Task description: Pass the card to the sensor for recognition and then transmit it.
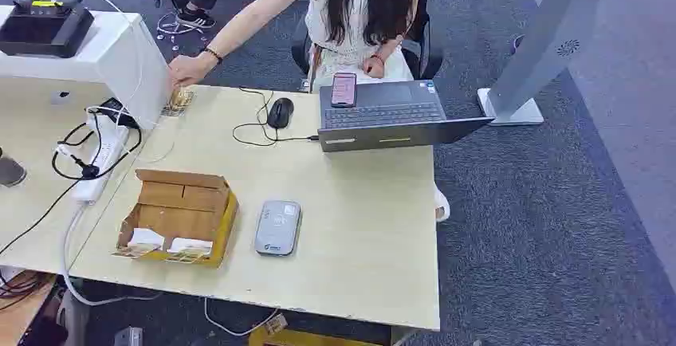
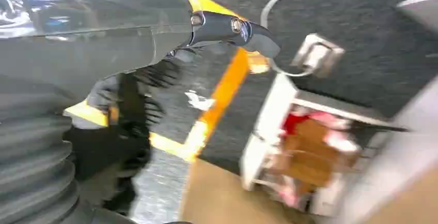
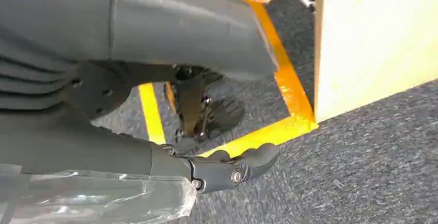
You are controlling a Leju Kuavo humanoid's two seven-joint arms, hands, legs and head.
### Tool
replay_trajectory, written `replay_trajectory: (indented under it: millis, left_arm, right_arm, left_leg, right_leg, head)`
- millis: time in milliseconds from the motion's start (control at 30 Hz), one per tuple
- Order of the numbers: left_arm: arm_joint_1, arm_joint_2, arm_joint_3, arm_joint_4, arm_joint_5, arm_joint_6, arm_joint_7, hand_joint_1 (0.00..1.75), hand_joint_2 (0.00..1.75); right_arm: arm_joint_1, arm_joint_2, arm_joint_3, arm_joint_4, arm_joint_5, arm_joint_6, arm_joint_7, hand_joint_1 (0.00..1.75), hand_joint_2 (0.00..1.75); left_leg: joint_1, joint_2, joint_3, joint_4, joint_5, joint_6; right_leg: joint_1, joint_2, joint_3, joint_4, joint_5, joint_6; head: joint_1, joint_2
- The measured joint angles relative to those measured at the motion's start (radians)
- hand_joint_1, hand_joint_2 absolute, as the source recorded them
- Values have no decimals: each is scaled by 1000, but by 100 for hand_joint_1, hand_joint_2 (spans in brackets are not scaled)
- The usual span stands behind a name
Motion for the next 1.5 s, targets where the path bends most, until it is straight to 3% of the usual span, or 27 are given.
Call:
replay_trajectory:
  millis: [267, 633, 1000, 1033, 1300, 1433, 1500]
  left_arm:
    - [-18, -54, 137, -72, -53, -64, -101, 0, 175]
    - [-2, -170, 256, -392, -111, -147, -120, 0, 175]
    - [80, -275, 347, -602, -178, -201, -120, 0, 175]
    - [85, -282, 354, -614, -185, -208, -120, 0, 175]
    - [95, -298, 396, -632, -228, -257, -158, 0, 175]
    - [99, -295, 428, -621, -243, -260, -182, 0, 175]
    - [84, -286, 453, -613, -243, -256, -236, 0, 175]
  right_arm:
    - [-40, 30, -170, 26, 43, -2, -38, 0, 0]
    - [-79, 71, -363, 50, 59, 25, -81, 0, 0]
    - [-110, 105, -534, 66, 69, 60, -124, 0, 0]
    - [-111, 106, -543, 67, 69, 60, -127, 0, 175]
    - [-108, 108, -564, 69, 36, 66, -121, 0, 175]
    - [-89, 108, -564, 69, 24, 73, -112, 0, 175]
    - [-85, 108, -564, 68, 15, 74, -110, 0, 175]
  left_leg:
    - [0, 0, 0, 0, 0, 0]
    - [0, 0, 0, 0, 0, 0]
    - [13, 10, -28, 13, 0, 0]
    - [14, 11, -32, 15, 0, 0]
    - [20, 20, -61, 24, 1, 2]
    - [20, 24, -49, 26, -5, 4]
    - [19, 20, -49, 25, -4, 6]
  right_leg:
    - [0, 0, 0, 0, 0, 0]
    - [0, 0, 0, 0, 0, 0]
    - [11, 13, -22, 0, 6, 0]
    - [11, 13, -25, 0, 7, 0]
    - [16, 22, -50, -1, 18, 3]
    - [17, 26, -38, -3, 15, 5]
    - [16, 20, -37, -3, 15, 5]
  head:
    - [-1, 0]
    - [-1, 0]
    - [-1, 0]
    - [0, 0]
    - [1, 0]
    - [2, 0]
    - [5, 0]
